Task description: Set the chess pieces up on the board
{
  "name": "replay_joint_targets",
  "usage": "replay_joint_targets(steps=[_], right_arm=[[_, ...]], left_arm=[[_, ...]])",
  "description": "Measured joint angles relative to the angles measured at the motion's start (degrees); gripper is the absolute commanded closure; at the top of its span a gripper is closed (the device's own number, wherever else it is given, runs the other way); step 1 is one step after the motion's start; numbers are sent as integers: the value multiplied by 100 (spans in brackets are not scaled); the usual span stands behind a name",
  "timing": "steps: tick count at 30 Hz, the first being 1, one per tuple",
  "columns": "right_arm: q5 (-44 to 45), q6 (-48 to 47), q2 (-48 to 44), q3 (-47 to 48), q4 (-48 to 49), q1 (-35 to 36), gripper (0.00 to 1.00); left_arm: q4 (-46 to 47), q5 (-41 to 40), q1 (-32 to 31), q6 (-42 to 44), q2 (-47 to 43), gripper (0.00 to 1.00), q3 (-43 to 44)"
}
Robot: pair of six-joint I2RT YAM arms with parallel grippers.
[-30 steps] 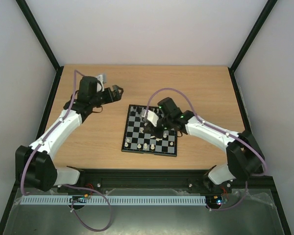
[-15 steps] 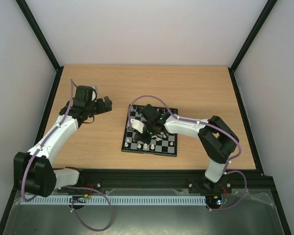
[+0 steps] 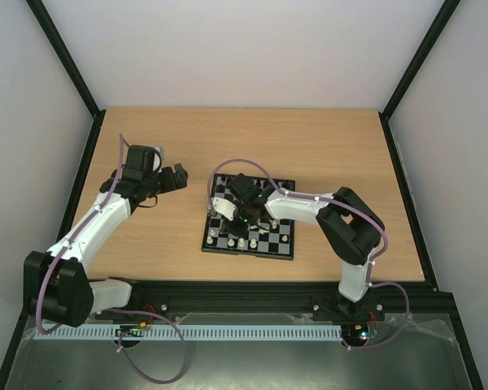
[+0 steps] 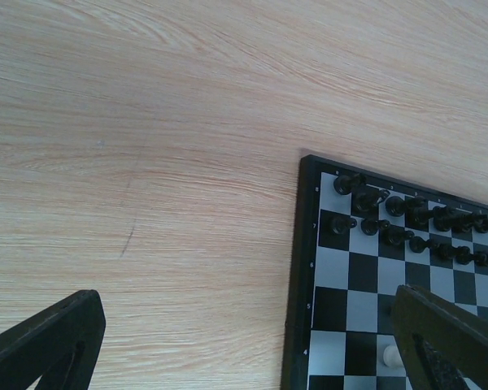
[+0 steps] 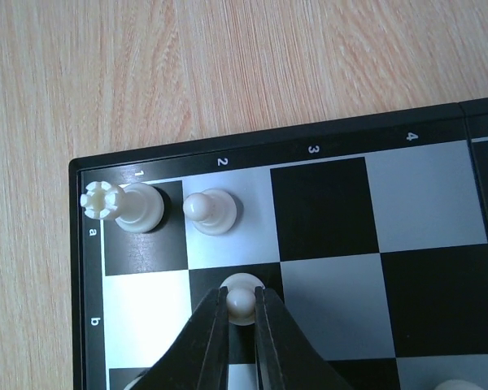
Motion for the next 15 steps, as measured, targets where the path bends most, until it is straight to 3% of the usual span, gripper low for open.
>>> replay_joint_targets(steps=[15], right_arm=[[57, 4, 0, 15, -4, 22, 91]], left_arm=[[72, 116, 0, -9, 0, 1, -24]])
